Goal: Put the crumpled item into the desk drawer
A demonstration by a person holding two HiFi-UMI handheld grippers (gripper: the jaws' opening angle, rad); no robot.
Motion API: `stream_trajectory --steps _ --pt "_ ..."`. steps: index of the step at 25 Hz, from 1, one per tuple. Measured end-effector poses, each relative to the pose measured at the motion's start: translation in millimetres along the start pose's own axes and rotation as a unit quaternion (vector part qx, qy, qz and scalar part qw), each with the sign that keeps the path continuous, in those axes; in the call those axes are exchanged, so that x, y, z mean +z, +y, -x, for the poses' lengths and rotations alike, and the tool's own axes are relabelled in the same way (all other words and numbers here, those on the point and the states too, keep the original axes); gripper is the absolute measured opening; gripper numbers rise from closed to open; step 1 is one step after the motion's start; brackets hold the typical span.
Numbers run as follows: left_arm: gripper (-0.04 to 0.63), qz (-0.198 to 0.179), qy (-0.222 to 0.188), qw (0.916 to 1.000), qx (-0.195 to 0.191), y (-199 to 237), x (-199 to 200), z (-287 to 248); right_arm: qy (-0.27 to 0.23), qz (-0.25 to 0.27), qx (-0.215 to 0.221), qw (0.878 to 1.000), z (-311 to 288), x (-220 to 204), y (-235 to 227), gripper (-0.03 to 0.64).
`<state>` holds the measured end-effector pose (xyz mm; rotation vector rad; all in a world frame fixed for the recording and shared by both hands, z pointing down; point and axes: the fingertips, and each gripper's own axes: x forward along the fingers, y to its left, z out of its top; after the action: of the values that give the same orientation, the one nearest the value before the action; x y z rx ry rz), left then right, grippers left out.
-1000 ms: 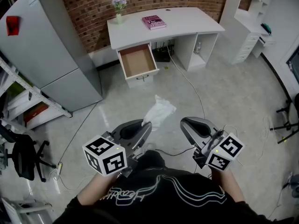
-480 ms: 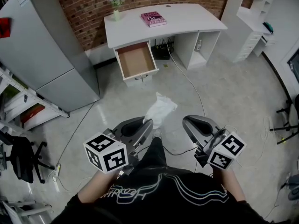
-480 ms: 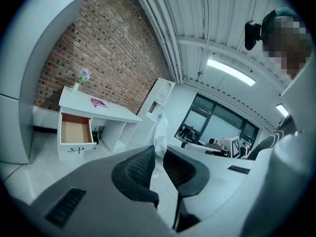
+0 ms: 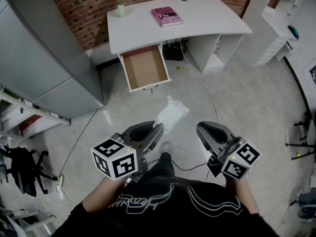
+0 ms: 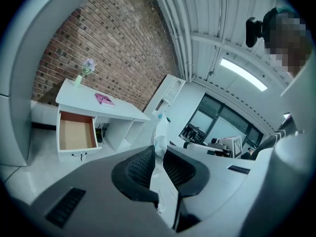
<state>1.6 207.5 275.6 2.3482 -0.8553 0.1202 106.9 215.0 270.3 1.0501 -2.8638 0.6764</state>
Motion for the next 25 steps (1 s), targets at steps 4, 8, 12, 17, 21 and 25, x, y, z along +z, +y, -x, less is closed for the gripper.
stream_trajectory --steps 4,8,12,17,21,25 --pt "0.064 0.014 0.007 0.9997 0.016 61 36 -37 0.015 -0.010 0.003 1.000 -56 25 -53 0.051" --pt "0.064 0.031 0.016 0.9990 0.028 119 62 -69 0.030 -0.013 0.003 0.999 -108 43 -100 0.051" --pt "0.064 0.039 0.025 0.9983 0.035 155 72 -96 0.041 -0.019 0.004 0.999 -135 45 -133 0.051" --pt "0.064 0.039 0.029 0.9978 0.046 190 83 -116 0.053 -0.025 0.005 0.998 -160 46 -157 0.051" --pt "0.064 0.040 0.025 0.9972 0.058 216 88 -126 0.057 -0.027 0.008 0.998 -174 43 -172 0.051" --pt "0.064 0.049 0.023 0.9962 0.068 238 88 -132 0.068 -0.030 0.014 0.997 -189 37 -183 0.051"
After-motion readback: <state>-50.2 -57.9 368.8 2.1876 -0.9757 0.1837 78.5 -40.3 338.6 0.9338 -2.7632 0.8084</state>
